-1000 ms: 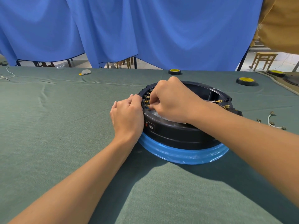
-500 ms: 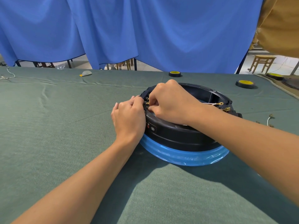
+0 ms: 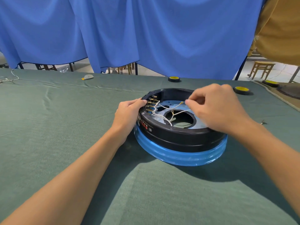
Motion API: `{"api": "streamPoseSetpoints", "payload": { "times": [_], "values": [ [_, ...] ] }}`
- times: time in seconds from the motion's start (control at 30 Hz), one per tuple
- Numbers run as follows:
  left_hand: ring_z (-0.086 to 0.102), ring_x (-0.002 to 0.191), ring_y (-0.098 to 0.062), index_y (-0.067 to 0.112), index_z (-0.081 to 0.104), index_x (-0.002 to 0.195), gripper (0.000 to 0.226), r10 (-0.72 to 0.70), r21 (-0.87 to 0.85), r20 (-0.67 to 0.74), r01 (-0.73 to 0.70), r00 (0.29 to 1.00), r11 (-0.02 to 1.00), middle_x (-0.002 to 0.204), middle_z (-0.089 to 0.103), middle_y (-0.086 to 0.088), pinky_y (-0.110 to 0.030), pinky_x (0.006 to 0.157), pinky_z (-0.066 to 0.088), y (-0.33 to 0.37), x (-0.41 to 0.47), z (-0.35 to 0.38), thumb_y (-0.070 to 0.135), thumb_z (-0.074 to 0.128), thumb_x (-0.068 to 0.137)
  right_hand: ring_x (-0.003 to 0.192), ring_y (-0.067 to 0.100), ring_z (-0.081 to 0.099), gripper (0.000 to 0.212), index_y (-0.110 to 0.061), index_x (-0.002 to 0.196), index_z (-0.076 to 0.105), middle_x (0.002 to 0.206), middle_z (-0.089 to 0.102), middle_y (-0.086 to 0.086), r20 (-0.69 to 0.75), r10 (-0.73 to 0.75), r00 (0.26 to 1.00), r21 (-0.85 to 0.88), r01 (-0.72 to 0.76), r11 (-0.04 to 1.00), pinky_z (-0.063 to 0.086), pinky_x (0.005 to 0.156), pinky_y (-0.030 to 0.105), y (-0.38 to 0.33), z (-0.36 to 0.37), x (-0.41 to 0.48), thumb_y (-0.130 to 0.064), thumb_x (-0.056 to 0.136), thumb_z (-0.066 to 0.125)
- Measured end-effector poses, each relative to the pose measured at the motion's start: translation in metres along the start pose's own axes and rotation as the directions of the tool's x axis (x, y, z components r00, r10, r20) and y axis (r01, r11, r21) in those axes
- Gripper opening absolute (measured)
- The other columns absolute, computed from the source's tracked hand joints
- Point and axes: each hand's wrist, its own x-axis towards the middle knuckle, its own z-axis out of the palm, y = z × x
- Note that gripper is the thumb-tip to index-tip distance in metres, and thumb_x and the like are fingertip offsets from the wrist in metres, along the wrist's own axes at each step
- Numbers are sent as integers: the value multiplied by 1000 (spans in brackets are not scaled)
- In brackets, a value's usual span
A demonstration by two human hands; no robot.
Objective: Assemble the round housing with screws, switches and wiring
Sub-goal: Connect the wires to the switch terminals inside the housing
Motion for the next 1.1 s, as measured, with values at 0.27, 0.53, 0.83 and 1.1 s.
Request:
{"api": "streamPoseSetpoints", "payload": {
  "times": [0.27,0.53,0.83,1.1],
  "values": [
    [55,123,-13,18,59,134,43,81,73,15,-82,997,994,132,61,2,-37,113,36,21,-8,1,22,59,91,59,11,59,18,-18,72,73,59,65,-9,-198,33,980,216,11,976,41,64,23,5,6,-8,-22,87,65],
    [57,116,-23,27,66,119,47,378,669,422,-564,824,484,121,68,3,-36,98,40,78,-59,60,57,40,93,66,19,57,16,-12,76,72,70,68,2,-356,89,930,173,-28,984,42,68,30,64,-30,-23,-17,89,64],
    [13,148,-11,21,37,149,57,194,622,684,-702,703,347,162,19,3,-36,118,13,89,-49,149,51,38,100,94,26,61,17,-22,84,75,88,73,0,64,348,935,-111,-340,934,50,85,38,152,-47,-42,-26,89,59],
    [11,149,-9,23,54,137,47,145,601,724,-721,674,345,161,20,5,-40,119,15,82,-43,151,48,42,99,100,25,58,17,-25,87,74,89,72,0,196,307,931,-126,-287,950,52,85,42,147,-52,-45,-20,88,57]
  ]
}}
